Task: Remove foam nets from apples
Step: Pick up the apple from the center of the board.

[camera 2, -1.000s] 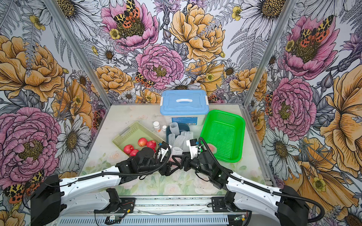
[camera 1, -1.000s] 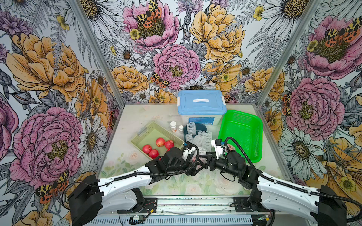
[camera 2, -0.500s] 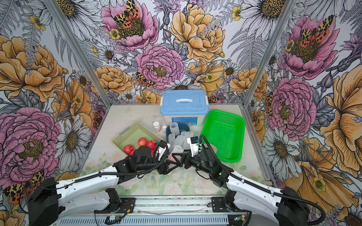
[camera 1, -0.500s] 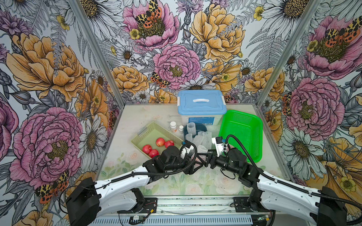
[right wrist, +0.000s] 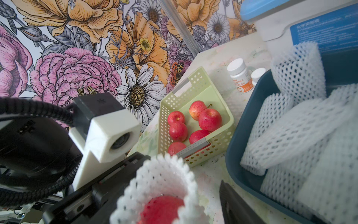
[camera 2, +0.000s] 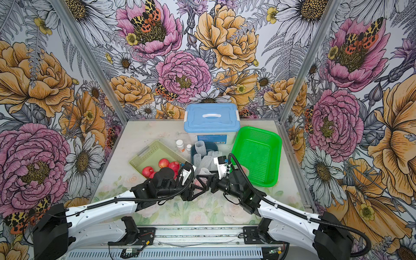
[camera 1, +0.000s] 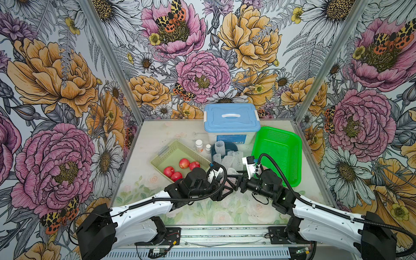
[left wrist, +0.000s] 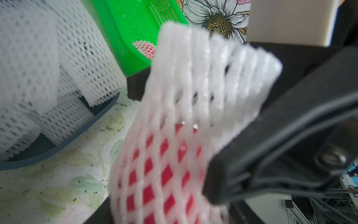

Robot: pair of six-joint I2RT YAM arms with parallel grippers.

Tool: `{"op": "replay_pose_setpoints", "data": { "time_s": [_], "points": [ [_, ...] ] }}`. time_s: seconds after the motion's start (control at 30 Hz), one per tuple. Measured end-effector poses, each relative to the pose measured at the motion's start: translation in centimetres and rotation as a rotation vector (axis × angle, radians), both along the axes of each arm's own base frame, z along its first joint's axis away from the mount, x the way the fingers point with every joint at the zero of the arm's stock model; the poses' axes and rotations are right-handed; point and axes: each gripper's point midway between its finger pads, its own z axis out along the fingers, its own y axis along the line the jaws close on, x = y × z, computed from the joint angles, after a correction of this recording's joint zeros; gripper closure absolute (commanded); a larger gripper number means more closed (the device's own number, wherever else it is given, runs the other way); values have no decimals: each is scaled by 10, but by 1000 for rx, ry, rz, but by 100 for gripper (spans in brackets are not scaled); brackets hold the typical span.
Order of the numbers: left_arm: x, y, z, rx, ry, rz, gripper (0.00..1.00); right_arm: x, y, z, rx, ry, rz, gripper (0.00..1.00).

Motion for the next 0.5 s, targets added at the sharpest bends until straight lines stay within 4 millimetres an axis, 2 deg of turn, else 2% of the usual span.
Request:
{"op": "replay_pose_setpoints", "data": {
  "time_s": [0.13,0.23,0.3,0.37,0.43,0.5],
  "points": [
    [1,1,-1,2,2,4,33,1,0,1,1,-1,2,45],
    [4,4,-1,-1,-2,15,25,1,2,1,6,2,9,54],
    [6,7,0,-1,-9,22,18,0,3,1,8,5,18,66],
    [9,8,1,-3,-16,28,3,-1,4,2,13,6,24,81],
    [10,10,3,-7,-16,37,1,-1,4,3,18,6,24,96],
    [10,10,4,-9,-17,40,1,-1,4,4,25,7,22,100]
  ]
}}
